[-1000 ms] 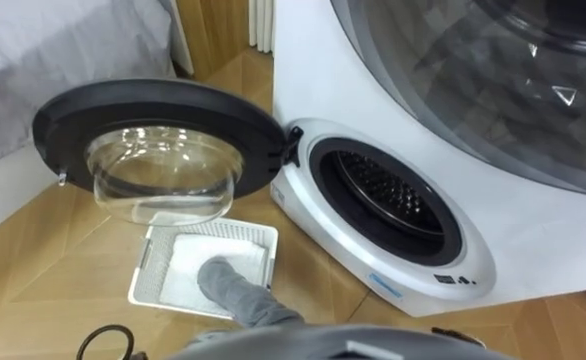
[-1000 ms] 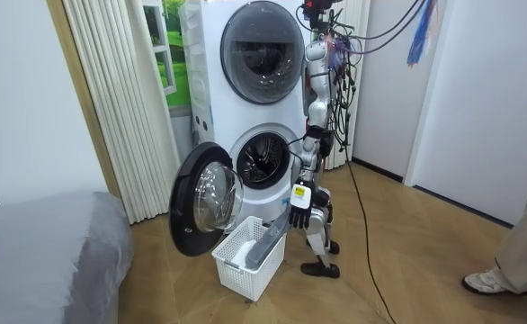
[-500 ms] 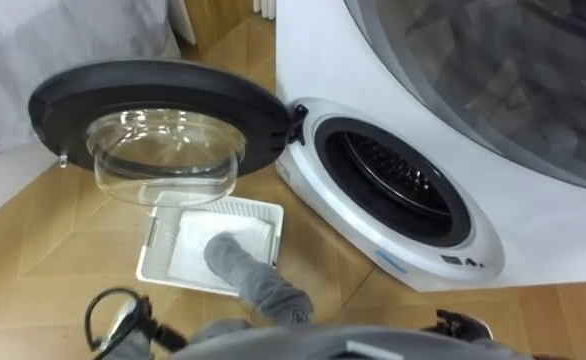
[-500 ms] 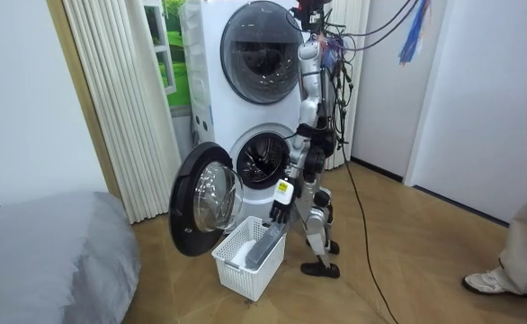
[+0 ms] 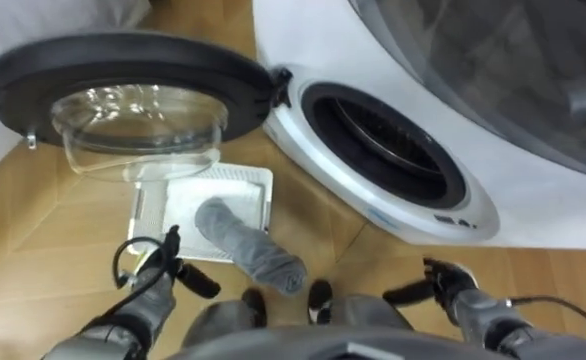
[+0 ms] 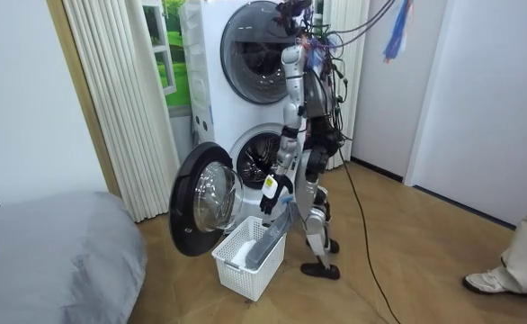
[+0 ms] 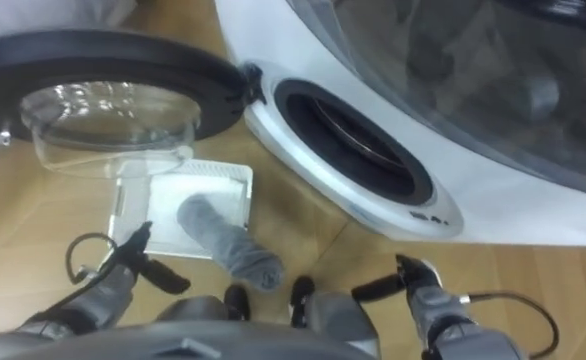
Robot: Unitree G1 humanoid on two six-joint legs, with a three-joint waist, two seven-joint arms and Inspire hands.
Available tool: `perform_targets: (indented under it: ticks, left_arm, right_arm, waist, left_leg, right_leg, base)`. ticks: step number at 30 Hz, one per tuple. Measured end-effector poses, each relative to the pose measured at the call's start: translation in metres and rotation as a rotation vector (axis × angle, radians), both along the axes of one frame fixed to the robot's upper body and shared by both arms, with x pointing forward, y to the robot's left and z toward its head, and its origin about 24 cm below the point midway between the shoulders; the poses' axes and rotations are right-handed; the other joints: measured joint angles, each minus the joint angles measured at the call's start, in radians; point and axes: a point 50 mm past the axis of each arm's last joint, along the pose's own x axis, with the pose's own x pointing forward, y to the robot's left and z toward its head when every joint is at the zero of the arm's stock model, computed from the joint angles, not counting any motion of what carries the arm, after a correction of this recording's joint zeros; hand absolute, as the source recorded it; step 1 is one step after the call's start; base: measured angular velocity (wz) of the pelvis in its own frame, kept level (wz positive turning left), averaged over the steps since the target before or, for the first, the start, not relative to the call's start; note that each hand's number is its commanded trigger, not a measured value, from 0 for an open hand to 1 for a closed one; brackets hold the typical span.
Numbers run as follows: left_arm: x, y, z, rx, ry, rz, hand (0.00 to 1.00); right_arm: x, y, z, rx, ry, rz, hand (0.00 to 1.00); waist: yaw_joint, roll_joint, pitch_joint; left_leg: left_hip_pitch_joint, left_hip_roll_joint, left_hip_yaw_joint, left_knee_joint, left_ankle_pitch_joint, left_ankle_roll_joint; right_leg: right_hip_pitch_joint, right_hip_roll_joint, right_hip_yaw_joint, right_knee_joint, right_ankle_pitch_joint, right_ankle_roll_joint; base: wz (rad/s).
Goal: Put towel into washing machine
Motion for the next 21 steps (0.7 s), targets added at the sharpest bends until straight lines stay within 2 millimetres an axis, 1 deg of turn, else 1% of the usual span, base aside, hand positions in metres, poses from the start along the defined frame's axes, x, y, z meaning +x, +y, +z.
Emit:
perform_targets:
  ticks: [1,2,3,4,5,6,7,9,10,12,14,15,16,17,18,19,20,21]
  left_arm:
    - [0.005,-0.001,0.002,0.006,-0.013,-0.016,0.00]
    - [0.017,-0.002,0.007,0.020,-0.040,-0.047,0.00]
    - [0.030,-0.009,0.012,0.027,-0.072,-0.092,0.00]
    - [0.037,-0.013,0.015,0.032,-0.089,-0.119,0.00]
    - [0.044,-0.017,0.019,0.040,-0.111,-0.160,0.00]
    - [0.055,-0.019,0.025,0.052,-0.148,-0.186,0.00]
    - [0.060,-0.020,0.028,0.061,-0.162,-0.202,0.00]
    - [0.079,-0.027,0.039,0.086,-0.217,-0.267,0.00]
    - [0.083,-0.029,0.041,0.089,-0.226,-0.281,0.00]
    - [0.092,-0.034,0.048,0.106,-0.252,-0.328,0.00]
    - [0.097,-0.036,0.052,0.141,-0.274,-0.372,0.00]
    - [0.103,-0.038,0.056,0.165,-0.292,-0.409,0.00]
    - [0.107,-0.039,0.059,0.177,-0.303,-0.424,0.00]
    - [0.114,-0.040,0.065,0.194,-0.326,-0.441,0.00]
    - [0.120,-0.040,0.070,0.218,-0.348,-0.458,0.00]
    - [0.122,-0.041,0.072,0.229,-0.356,-0.469,0.00]
    - [0.125,-0.043,0.074,0.244,-0.364,-0.487,0.00]
    - [0.126,-0.044,0.075,0.254,-0.367,-0.503,0.00]
  right_arm:
    - [0.004,0.001,0.001,-0.002,-0.017,0.002,0.00]
    - [0.013,0.007,0.004,0.008,-0.054,0.013,0.00]
    - [0.024,0.010,0.008,0.010,-0.088,0.023,0.00]
    - [0.028,0.013,0.009,0.014,-0.099,0.031,0.00]
    - [0.032,0.019,0.010,0.025,-0.108,0.046,0.00]
    - [0.039,0.024,0.012,0.040,-0.124,0.060,0.00]
    - [0.042,0.025,0.013,0.045,-0.132,0.067,0.00]
    - [0.054,0.029,0.018,0.052,-0.161,0.095,0.00]
    - [0.056,0.030,0.019,0.054,-0.168,0.095,0.00]
    - [0.060,0.033,0.021,0.075,-0.194,0.083,0.00]
    - [0.064,0.035,0.024,0.094,-0.219,0.068,0.00]
    - [0.069,0.036,0.027,0.112,-0.247,0.045,0.00]
    - [0.072,0.037,0.029,0.122,-0.261,0.035,0.00]
    - [0.077,0.040,0.032,0.148,-0.286,0.020,0.00]
    - [0.082,0.044,0.035,0.179,-0.306,0.006,0.00]
    - [0.084,0.046,0.037,0.199,-0.315,-0.003,0.00]
    - [0.088,0.048,0.039,0.230,-0.331,-0.018,0.00]
    - [0.090,0.051,0.041,0.252,-0.343,-0.025,0.00]
  waist:
    - [-0.001,-0.009,0.0004]
    - [-0.003,-0.037,-0.0065]
    - [-0.025,-0.010,0.0083]
    - [-0.035,0.004,0.0169]
    - [-0.045,0.014,0.0206]
    - [-0.049,0.015,0.0200]
    - [-0.052,0.016,0.0197]
    - [-0.061,0.015,0.0204]
    - [-0.064,0.015,0.0205]
    - [-0.078,0.014,0.0228]
    - [-0.084,0.013,0.0299]
    - [-0.089,0.013,0.0339]
    - [-0.094,0.013,0.0359]
    - [-0.101,0.012,0.0375]
    - [-0.108,0.009,0.0411]
    - [-0.111,0.007,0.0429]
    - [-0.111,0.007,0.0433]
    - [-0.119,0.007,0.0433]
  left_leg:
    - [-0.019,-0.010,-0.015,0.015,0.000,0.000]
    - [-0.075,-0.032,-0.016,0.060,-0.003,-0.002]
    - [-0.134,-0.025,-0.013,0.112,-0.012,-0.010]
    - [-0.168,-0.024,-0.007,0.144,-0.013,-0.010]
    - [-0.215,-0.025,0.009,0.179,-0.013,-0.012]
    - [-0.238,-0.016,0.023,0.177,-0.013,-0.012]
    - [-0.252,-0.015,0.029,0.182,-0.013,-0.013]
    - [-0.312,-0.011,0.056,0.210,-0.014,-0.013]
    - [-0.325,-0.012,0.059,0.216,-0.014,-0.013]
    - [-0.368,-0.007,0.076,0.243,-0.019,-0.007]
    - [-0.409,-0.002,0.079,0.279,-0.028,-0.003]
    - [-0.448,0.001,0.080,0.312,-0.038,-0.003]
    - [-0.470,0.004,0.080,0.331,-0.048,-0.002]
    - [-0.520,0.010,0.080,0.377,-0.067,-0.002]
    - [-0.565,0.012,0.080,0.421,-0.086,0.000]
    - [-0.588,0.013,0.080,0.441,-0.092,0.000]
    - [-0.630,0.023,0.078,0.483,-0.102,-0.001]
    - [-0.663,0.026,0.082,0.516,-0.109,-0.001]
  right_leg:
    - [-0.027,-0.004,0.007,-0.019,-0.002,-0.001]
    - [-0.066,-0.023,0.019,-0.089,0.026,-0.013]
    - [-0.089,-0.024,0.000,-0.084,0.041,-0.017]
    - [-0.095,-0.024,0.001,-0.085,0.041,-0.017]
    - [-0.121,-0.020,0.025,-0.076,0.041,-0.017]
    - [-0.162,-0.017,0.048,-0.051,0.041,-0.017]
    - [-0.183,-0.017,0.056,-0.037,0.041,-0.016]
    - [-0.265,-0.018,0.074,0.016,0.041,-0.016]
    - [-0.279,-0.019,0.076,0.024,0.041,-0.016]
    - [-0.322,-0.021,0.075,0.044,0.040,-0.016]
    - [-0.363,-0.019,0.078,0.071,0.039,-0.017]
    - [-0.403,-0.019,0.081,0.105,0.037,-0.021]
    - [-0.427,-0.018,0.081,0.124,0.034,-0.025]
    - [-0.475,-0.016,0.077,0.162,0.026,-0.037]
    - [-0.523,-0.014,0.079,0.198,0.019,-0.041]
    - [-0.543,-0.014,0.079,0.218,0.017,-0.044]
    - [-0.584,-0.014,0.079,0.252,0.013,-0.048]
    - [-0.617,-0.016,0.080,0.283,0.010,-0.050]
  base:
    - [-0.14]
    - [0.10]
    - [0.28]
    - [0.39]
    - [0.19]
    - [0.05]
    - [0.00]
    - [0.08]
    - [0.06]
    - [-0.03]
    - [-0.12]
    - [-0.07]
    - [0.00]
    - [0.00]
    - [0.00]
    - [-0.06]
    - [-0.11]
    - [-0.08]
